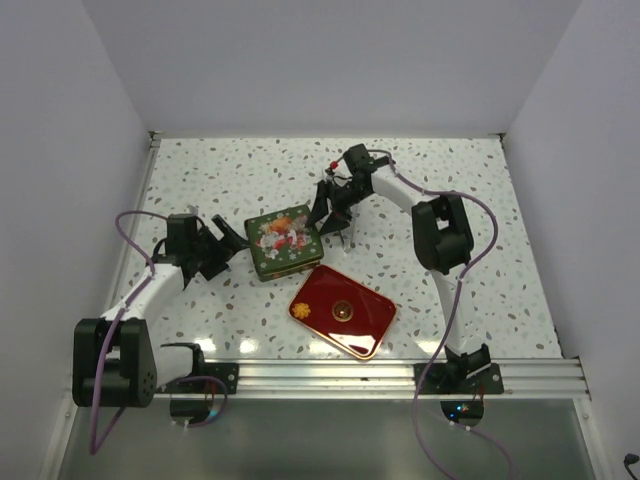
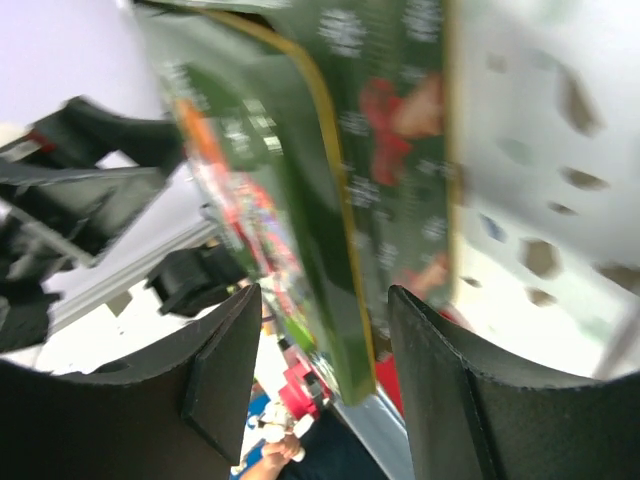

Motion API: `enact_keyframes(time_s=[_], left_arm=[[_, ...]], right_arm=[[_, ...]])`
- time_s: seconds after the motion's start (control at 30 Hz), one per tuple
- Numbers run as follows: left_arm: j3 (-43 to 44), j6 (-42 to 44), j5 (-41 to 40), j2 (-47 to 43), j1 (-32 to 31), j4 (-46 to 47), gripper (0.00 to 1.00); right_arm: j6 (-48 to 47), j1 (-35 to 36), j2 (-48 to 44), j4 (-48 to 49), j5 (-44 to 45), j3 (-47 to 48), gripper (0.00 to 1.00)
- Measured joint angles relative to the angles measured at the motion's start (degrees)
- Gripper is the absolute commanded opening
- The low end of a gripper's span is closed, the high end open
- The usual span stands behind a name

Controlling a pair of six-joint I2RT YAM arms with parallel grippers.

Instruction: Pack the cookies

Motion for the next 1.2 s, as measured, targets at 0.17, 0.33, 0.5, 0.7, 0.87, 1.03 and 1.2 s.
enact_keyframes(time_s=[0.17, 0.33, 0.5, 0.7, 0.87, 1.03, 1.2], left_arm=[[0.0, 0.0, 0.0, 0.1, 0.0, 0.0, 0.98], [0.0, 0.0, 0.0, 0.1, 0.0, 0.0, 0.98], [0.0, 0.0, 0.1, 0.1, 0.0, 0.0, 0.98], [0.0, 0.1, 0.3, 0.1, 0.0, 0.0, 0.98], [0.0, 1.0, 1.1, 0.0, 0.0, 0.0, 0.98], [0.0, 1.9, 1.9, 0.0, 0.0, 0.0, 0.98], [0.0, 2.8, 3.1, 1.0, 0.0, 0.6, 0.98]], right_arm=[[-2.8, -0.6, 0.0, -5.9, 4.1, 1.4, 0.52], [-3.8, -0.8, 0.0, -7.4, 5.3, 1.5, 0.42], [-2.7, -0.7, -0.1, -5.9, 4.9, -0.7, 0.34], [-0.3, 0.4, -0.1, -3.7, 4.3, -0.8, 0.28], [2.7, 1.6, -0.1, -0.5, 4.0, -1.0, 0.25], [5.1, 1.9, -0.1, 0.9, 3.9, -1.0, 0.24], [7.4, 1.9, 0.0, 2.0, 4.1, -0.9, 0.23]])
